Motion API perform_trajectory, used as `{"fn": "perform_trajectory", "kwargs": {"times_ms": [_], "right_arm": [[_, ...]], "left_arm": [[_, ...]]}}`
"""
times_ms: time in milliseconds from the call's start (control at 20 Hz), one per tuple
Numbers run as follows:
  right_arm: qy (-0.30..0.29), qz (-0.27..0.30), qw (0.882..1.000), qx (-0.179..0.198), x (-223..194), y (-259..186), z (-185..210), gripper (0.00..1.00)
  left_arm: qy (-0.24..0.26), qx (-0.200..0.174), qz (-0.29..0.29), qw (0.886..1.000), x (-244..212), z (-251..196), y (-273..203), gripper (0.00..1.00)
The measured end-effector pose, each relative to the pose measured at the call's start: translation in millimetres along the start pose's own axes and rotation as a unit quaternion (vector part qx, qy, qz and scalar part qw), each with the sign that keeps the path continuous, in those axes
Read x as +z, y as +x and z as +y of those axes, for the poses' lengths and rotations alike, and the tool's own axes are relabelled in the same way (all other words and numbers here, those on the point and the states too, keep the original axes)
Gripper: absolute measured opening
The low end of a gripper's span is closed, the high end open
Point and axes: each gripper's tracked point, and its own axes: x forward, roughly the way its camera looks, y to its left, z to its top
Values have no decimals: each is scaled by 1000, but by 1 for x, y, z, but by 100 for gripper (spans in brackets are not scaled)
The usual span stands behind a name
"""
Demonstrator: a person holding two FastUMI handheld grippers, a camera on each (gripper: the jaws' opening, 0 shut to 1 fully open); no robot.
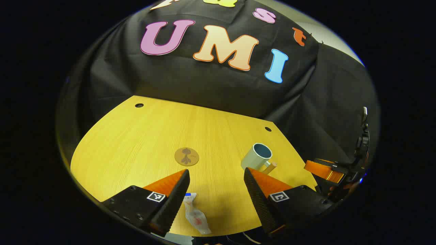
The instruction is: Put the toothbrush and toothpaste on the desktop into the cup, then pick up the cup and place it on the coaster on the desktop.
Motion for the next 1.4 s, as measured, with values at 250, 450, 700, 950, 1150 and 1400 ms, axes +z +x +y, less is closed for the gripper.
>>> {"fn": "perform_trajectory", "kwargs": {"times_ms": [250, 450, 700, 950, 1150, 1400], "right_arm": [[1, 19, 1000, 9, -9, 2, -5, 95], [2, 27, 1000, 13, -11, 3, -10, 94], [4, 35, 999, 19, -12, 3, -11, 98], [1, 45, 999, 30, -15, 6, -9, 99], [-10, 57, 998, 38, -22, 10, -6, 99], [-26, 103, 994, 38, -47, 17, -5, 94]], "left_arm": [[-10, 18, 5, 1000, -6, 0, 1, 95], [-12, 27, 9, 1000, -10, -3, 2, 95], [-12, 33, 13, 999, -14, -7, 1, 95], [-7, 41, 14, 999, -14, -12, 0, 95], [-7, 45, 13, 999, -16, -13, 0, 95], [0, 54, 20, 998, -23, -6, -4, 95]]}}
